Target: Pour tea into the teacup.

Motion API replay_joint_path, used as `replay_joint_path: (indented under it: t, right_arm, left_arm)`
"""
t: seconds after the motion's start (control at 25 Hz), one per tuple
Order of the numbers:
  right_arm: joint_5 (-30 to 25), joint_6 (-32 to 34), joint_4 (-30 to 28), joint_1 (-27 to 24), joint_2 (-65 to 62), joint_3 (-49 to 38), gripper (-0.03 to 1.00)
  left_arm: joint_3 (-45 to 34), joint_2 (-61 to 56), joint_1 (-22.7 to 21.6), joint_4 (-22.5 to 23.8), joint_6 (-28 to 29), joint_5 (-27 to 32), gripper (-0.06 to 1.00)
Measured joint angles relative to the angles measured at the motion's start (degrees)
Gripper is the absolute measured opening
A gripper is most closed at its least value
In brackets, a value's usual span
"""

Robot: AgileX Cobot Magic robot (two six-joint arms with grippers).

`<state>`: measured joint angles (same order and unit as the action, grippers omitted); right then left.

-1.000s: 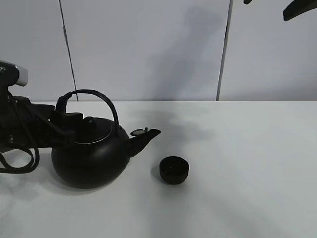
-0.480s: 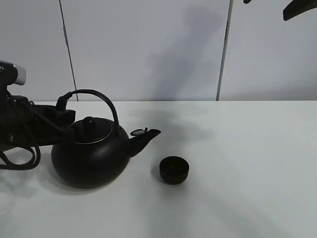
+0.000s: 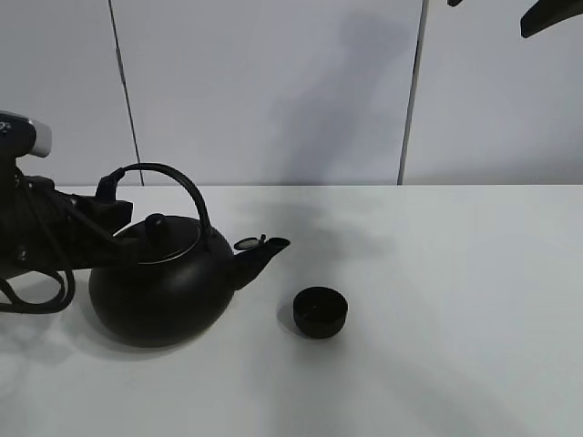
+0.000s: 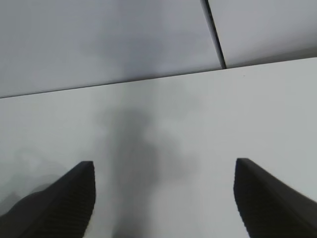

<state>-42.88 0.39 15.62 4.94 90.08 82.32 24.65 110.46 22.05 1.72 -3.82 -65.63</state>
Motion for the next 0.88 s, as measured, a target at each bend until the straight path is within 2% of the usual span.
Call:
replay_joint_path:
  t: [0.32,0.64,0.88]
  right_arm:
    - [0.0,0.0,0.0,0.0,0.0,0.0,0.54]
    - [0.0,0.0,0.0,0.0,0.0,0.0,0.54]
    - [0.0,0.0,0.0,0.0,0.0,0.0,0.54]
  left_arm:
    - [0.17,-4.71,0.0,-0.87,-0.79,5.97,0.12]
    - [0.67,-8.73,-0.05,-0.84,-0.73,5.9,0.12]
    - [1.14,-9.17,0.97,-0.99,1.89,5.96,0.12]
